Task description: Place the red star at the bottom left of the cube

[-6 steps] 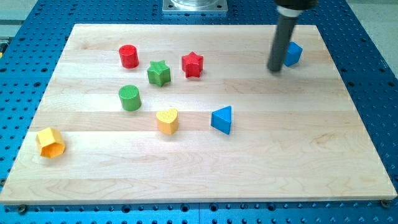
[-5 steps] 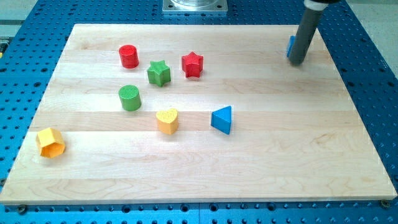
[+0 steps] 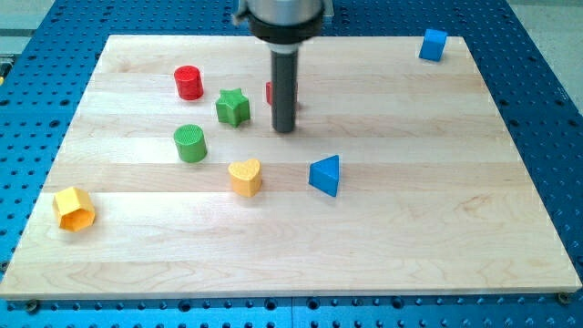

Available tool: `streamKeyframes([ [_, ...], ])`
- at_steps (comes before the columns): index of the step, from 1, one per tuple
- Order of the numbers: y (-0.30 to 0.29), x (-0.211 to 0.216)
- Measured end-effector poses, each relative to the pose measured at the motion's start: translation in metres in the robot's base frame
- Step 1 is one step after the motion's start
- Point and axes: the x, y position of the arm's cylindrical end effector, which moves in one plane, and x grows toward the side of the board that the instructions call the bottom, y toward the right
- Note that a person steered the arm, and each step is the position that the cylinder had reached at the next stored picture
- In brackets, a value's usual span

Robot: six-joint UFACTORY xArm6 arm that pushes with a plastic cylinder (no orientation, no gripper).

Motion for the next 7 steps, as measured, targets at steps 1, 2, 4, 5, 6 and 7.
streamKeyframes([
  [1,0.009,-0.022],
  [2,-0.052,-0.043],
  [4,0.051,-0.051],
  [5,0.095,-0.05],
  [6,0.015,-0.072],
  [7,0.08,-0.093],
])
